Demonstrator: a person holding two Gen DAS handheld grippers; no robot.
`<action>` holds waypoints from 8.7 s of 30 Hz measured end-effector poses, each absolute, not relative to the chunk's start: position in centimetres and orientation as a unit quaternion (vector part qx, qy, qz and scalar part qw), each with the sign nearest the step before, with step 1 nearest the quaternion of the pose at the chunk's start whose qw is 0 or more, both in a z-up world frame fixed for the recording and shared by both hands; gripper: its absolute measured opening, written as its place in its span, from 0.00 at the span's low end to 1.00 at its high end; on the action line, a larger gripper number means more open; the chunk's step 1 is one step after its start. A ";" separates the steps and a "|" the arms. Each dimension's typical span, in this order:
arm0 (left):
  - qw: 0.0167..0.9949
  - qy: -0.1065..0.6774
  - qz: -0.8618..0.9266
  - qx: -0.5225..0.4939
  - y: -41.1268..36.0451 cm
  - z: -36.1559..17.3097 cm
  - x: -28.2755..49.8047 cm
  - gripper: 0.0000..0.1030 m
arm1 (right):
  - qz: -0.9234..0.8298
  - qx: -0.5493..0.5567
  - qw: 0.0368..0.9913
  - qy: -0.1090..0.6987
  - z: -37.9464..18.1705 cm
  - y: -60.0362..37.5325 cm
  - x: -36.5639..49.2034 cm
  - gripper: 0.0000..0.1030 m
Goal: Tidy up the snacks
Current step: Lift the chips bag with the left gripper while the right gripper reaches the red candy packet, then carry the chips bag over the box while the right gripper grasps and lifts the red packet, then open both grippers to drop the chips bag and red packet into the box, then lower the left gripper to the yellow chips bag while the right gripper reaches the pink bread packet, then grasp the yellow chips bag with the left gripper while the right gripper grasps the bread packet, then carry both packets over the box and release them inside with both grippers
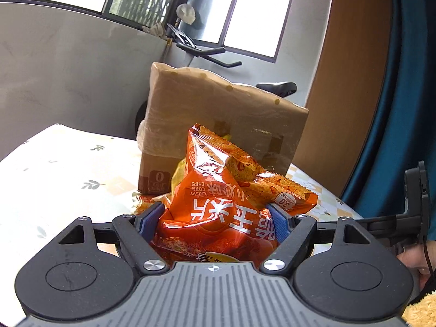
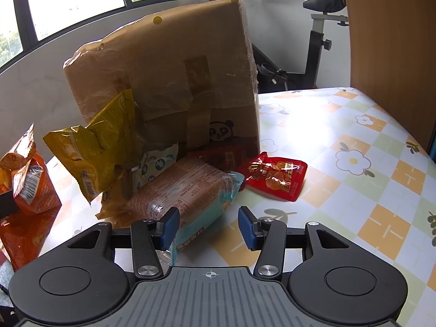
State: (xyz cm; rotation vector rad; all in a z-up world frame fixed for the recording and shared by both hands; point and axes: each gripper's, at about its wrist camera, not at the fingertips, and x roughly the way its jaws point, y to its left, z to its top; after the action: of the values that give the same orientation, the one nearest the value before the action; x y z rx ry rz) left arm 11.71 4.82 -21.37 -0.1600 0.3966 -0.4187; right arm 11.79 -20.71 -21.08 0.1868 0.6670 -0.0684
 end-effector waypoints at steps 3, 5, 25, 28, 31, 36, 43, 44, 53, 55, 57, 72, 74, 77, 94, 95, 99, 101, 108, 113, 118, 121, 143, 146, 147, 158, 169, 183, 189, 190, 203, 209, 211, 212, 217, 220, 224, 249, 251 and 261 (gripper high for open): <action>0.960 0.186 -0.184 -0.097 5.5 -21.1 11.7 0.80 | -0.034 0.092 0.940 0.327 -21.1 -20.8 11.8 0.44; 0.963 0.183 -0.164 -0.106 6.0 -20.9 11.7 0.80 | -0.034 0.092 0.940 0.327 -21.1 -20.8 11.8 0.44; 0.955 0.227 -0.046 -0.185 10.4 -21.8 14.7 0.80 | -0.083 -0.010 0.947 0.310 -20.3 -26.9 15.1 0.43; 0.954 0.230 -0.048 -0.186 10.1 -21.9 15.0 0.80 | -0.050 -0.091 0.935 0.340 -21.4 -27.4 16.8 0.48; 0.953 0.234 -0.049 -0.187 9.8 -21.9 15.8 0.80 | -0.007 -0.145 0.925 0.352 -22.2 -27.4 18.2 0.50; 0.951 0.240 -0.055 -0.185 10.1 -22.1 16.1 0.80 | 0.079 -0.201 0.907 0.361 -23.0 -26.4 20.4 0.69; 0.950 0.247 -0.057 -0.182 10.2 -22.3 16.6 0.80 | 0.110 -0.169 0.900 0.385 -24.3 -26.6 23.2 0.67; 0.950 0.248 -0.057 -0.182 10.1 -22.2 16.7 0.80 | 0.109 -0.153 0.902 0.388 -24.3 -26.9 23.3 0.65; 0.950 0.247 -0.060 -0.180 9.9 -22.3 17.0 0.80 | 0.099 -0.068 0.915 0.386 -24.3 -28.2 21.2 0.46; 0.951 0.244 -0.059 -0.182 10.1 -22.2 17.0 0.80 | 0.092 -0.052 0.918 0.381 -24.0 -28.3 20.4 0.45; 0.951 0.240 -0.056 -0.186 10.4 -22.1 16.9 0.80 | 0.087 -0.047 0.924 0.369 -23.4 -28.3 19.5 0.44; 0.968 0.166 -0.097 -0.164 9.7 -15.2 16.8 0.80 | 0.105 -0.064 0.963 0.238 -12.2 -27.1 16.3 0.44; 0.972 0.147 -0.116 -0.144 8.6 -12.8 17.4 0.80 | 0.116 -0.065 0.968 0.215 -10.0 -26.8 16.5 0.44; 0.975 0.127 -0.134 -0.122 6.9 -9.6 18.9 0.80 | 0.124 -0.062 0.973 0.184 -6.7 -26.5 17.8 0.44; 0.975 0.184 -0.122 -0.005 -4.3 -4.3 36.0 0.80 | 0.053 -0.008 0.976 0.212 -5.6 -24.6 31.3 0.45; 0.975 0.184 -0.122 0.006 -4.6 -4.6 36.4 0.81 | 0.047 -0.008 0.975 0.217 -5.9 -24.5 31.7 0.45; 0.966 0.221 -0.118 0.068 -5.9 -6.1 38.2 0.83 | 0.027 -0.006 0.972 0.235 -7.5 -23.9 32.4 0.48; 0.966 0.226 -0.107 0.070 -5.4 -6.6 38.6 0.86 | 0.023 -0.010 0.973 0.231 -7.7 -23.7 32.2 0.50; 0.963 0.243 -0.112 -0.018 -0.9 -5.7 36.6 0.88 | 0.027 -0.007 0.973 0.227 -7.1 -23.9 29.2 0.55; 0.962 0.239 -0.124 -0.036 1.4 -4.7 33.3 0.88 | 0.033 0.008 0.974 0.225 -6.9 -23.7 26.1 0.55; 0.960 0.247 -0.128 -0.019 2.9 -4.5 29.5 0.85 | 0.037 0.020 0.977 0.207 -6.8 -23.3 23.3 0.55; 0.960 0.243 -0.136 -0.008 3.3 -5.2 27.7 0.85 | 0.035 0.020 0.980 0.195 -7.1 -22.8 21.5 0.56; 0.958 0.248 -0.134 0.047 6.6 -16.4 23.6 0.86 | -0.089 0.140 0.906 0.389 -21.0 -19.4 19.1 1.00; 0.957 0.248 -0.142 0.050 7.0 -17.1 23.5 0.86 | -0.109 0.153 0.900 0.394 -21.3 -19.3 20.1 1.00; 0.956 0.249 -0.145 0.050 7.1 -17.4 23.5 0.86 | -0.113 0.150 0.899 0.396 -21.3 -19.2 20.4 1.00; 0.944 0.279 -0.157 0.076 7.2 -21.3 24.9 0.87 | -0.113 0.081 0.899 0.416 -22.9 -17.2 22.7 1.00; 0.943 0.291 -0.152 0.056 7.0 -23.1 27.0 0.89 | -0.079 0.117 0.909 0.393 -23.8 -18.6 21.2 0.99; 0.950 0.289 -0.119 -0.021 6.9 -22.0 25.1 0.64 | -0.051 0.094 0.923 0.369 -23.6 -18.5 19.8 0.99; 0.945 0.300 -0.131 -0.022 6.4 -21.7 23.3 0.64 | -0.045 0.077 0.927 0.365 -23.4 -18.3 19.3 0.99; 0.945 0.301 -0.128 -0.024 6.3 -21.7 22.8 0.64 | -0.045 0.073 0.927 0.364 -23.3 -18.3 19.2 0.99; 0.949 0.294 -0.090 -0.069 6.2 -22.9 19.6 0.64 | -0.054 -0.012 0.939 0.338 -21.7 -17.4 17.9 0.99; 0.953 0.283 -0.073 -0.080 6.0 -23.5 19.1 0.64 | -0.082 0.003 0.935 0.346 -21.3 -18.5 17.2 0.99; 0.954 0.280 -0.071 -0.083 6.0 -23.6 19.1 0.64 | -0.074 0.022 0.933 0.351 -21.0 -18.7 17.1 0.99; 0.954 0.279 -0.071 -0.085 6.1 -23.6 19.0 0.64 | -0.066 0.039 0.931 0.357 -20.8 -18.8 17.1 0.99; 0.955 0.275 -0.072 -0.088 6.3 -23.7 18.6 0.64 | -0.045 0.143 0.902 0.405 -21.1 -19.5 17.7 0.99; 0.956 0.272 -0.075 -0.085 6.3 -23.8 18.4 0.64 | -0.056 0.147 0.893 0.421 -21.6 -19.1 18.5 0.99; 0.955 0.270 -0.077 -0.091 6.6 -23.8 18.3 0.64 | -0.055 0.117 0.894 0.429 -21.7 -17.8 20.2 0.99; 0.955 0.276 -0.071 -0.085 5.9 -24.3 18.5 0.71 | -0.059 0.008 0.935 0.350 -23.5 -18.2 17.5 0.73; 0.955 0.278 -0.069 -0.083 5.9 -24.3 18.6 0.74 | -0.057 0.011 0.936 0.347 -23.6 -18.3 17.4 0.73; 0.954 0.263 -0.105 -0.099 6.1 -23.9 18.4 0.64 | -0.048 0.039 0.939 0.338 -23.3 -19.1 16.8 0.71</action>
State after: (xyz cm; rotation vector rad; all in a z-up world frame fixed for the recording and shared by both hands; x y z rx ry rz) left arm 18.37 6.07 -23.92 -0.2005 0.5352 -0.2126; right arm 16.85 -19.11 -23.32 0.0798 0.6904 -0.0981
